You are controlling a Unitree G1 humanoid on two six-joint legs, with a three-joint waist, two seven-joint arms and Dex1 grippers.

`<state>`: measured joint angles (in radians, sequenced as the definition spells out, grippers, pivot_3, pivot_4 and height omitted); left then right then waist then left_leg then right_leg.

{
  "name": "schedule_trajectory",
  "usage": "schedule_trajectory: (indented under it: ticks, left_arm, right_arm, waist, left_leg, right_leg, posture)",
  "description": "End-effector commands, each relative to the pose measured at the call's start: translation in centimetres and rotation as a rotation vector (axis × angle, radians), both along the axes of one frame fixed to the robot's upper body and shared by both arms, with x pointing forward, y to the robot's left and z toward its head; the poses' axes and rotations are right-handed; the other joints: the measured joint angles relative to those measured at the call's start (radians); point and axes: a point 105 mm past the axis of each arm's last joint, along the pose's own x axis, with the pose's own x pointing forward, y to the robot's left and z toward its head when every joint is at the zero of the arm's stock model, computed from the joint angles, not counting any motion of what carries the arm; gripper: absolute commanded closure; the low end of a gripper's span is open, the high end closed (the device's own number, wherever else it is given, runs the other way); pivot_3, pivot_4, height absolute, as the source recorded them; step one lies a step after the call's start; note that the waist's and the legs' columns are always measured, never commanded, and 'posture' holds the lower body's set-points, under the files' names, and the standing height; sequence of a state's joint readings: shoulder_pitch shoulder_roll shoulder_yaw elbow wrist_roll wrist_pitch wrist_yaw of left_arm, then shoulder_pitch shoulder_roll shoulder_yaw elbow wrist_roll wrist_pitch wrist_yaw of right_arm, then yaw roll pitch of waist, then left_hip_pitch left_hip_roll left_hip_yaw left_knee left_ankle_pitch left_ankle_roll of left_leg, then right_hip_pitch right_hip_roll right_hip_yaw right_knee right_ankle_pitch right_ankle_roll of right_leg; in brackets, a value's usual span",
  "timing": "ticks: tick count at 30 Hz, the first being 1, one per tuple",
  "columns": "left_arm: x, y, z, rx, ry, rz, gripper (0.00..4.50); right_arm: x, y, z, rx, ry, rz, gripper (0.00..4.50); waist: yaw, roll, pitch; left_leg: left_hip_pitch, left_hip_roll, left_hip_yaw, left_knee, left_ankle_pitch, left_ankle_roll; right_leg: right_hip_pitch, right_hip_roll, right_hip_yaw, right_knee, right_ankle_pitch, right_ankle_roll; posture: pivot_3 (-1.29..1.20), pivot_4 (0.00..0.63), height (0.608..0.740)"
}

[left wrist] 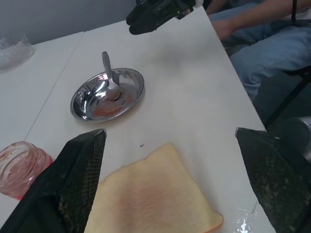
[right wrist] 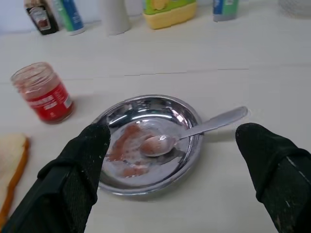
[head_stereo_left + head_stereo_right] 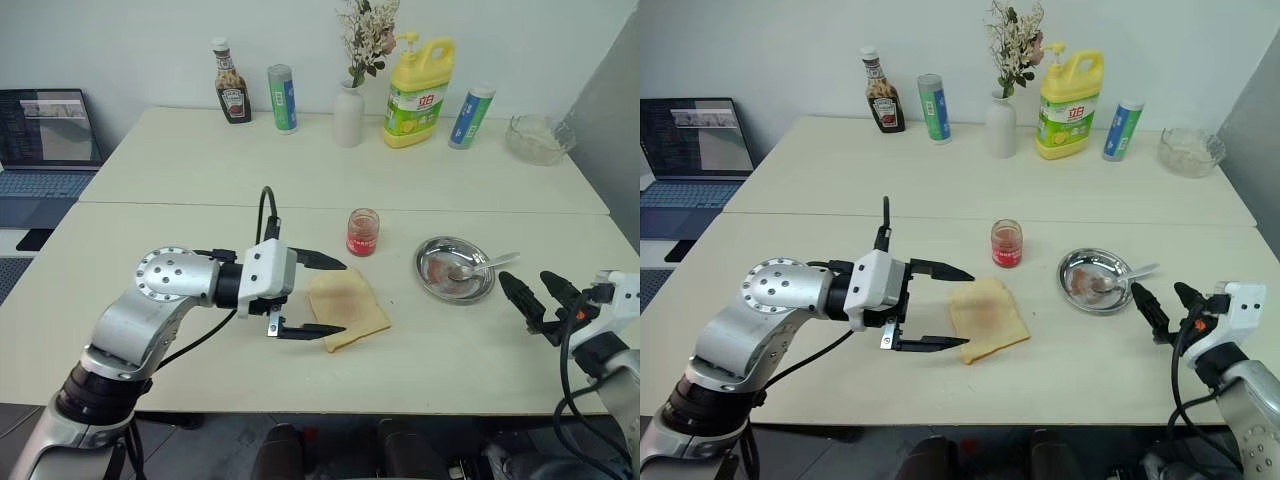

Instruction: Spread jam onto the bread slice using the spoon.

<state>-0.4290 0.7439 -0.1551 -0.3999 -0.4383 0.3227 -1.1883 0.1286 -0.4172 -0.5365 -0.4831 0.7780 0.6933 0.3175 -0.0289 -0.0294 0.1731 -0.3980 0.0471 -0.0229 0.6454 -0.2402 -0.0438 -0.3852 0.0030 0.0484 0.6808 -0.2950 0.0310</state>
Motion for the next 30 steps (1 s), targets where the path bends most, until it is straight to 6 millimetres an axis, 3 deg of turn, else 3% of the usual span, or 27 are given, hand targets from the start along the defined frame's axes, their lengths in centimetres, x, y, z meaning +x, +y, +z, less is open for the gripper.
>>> schedule_trajectory:
  ticks: [1,9,15,26,30]
  left_arm:
    - [0.1,-0.7,0.5,0.002,-0.057,-0.025,0.07]
    - [0.8,-1.3,-0.2,0.015,-0.093,-0.032,0.07]
    - [1.0,-1.7,-0.4,0.017,-0.105,-0.036,0.07]
    - [1.4,-1.8,-0.5,0.017,-0.107,-0.038,0.07]
    - [1.4,-1.9,-0.6,0.020,-0.107,-0.039,0.00]
  right_arm:
    - [1.1,-1.0,0.1,0.121,-0.007,-0.028,0.00]
    - [4.3,-2.6,-1.4,0.266,0.024,-0.052,0.00]
    - [5.8,-2.4,-2.2,0.392,0.043,-0.032,0.00]
    - [7.7,-2.0,-2.9,0.445,0.059,-0.004,0.00]
    - [7.8,-1.7,-2.6,0.462,0.052,0.012,0.93]
  waist:
    - [0.000,0.001,0.001]
    - [0.000,0.003,0.002]
    - [-0.001,0.003,0.002]
    - [-0.001,0.004,0.002]
    - [-0.001,0.005,0.002]
  left_leg:
    - [-0.001,0.000,0.000,0.000,0.000,0.000]
    - [-0.001,0.000,0.000,-0.001,0.000,0.000]
    - [-0.001,0.000,0.001,-0.001,0.000,0.000]
    - [-0.002,0.000,0.001,-0.001,0.000,0.000]
    - [-0.002,0.000,0.000,-0.001,0.000,0.000]
  right_leg:
    - [-0.001,0.000,0.000,0.000,0.000,0.000]
    - [-0.001,0.000,0.000,0.000,0.002,-0.003]
    - [-0.002,0.000,0.001,0.000,0.002,-0.003]
    - [-0.002,0.000,0.000,0.000,0.002,-0.003]
    - [-0.002,0.000,0.000,0.000,0.002,-0.003]
  posture:
    - [0.00,0.150,0.740]
    - [0.00,0.150,0.740]
    - [0.00,0.150,0.740]
    - [0.00,0.150,0.740]
    - [0.00,0.150,0.740]
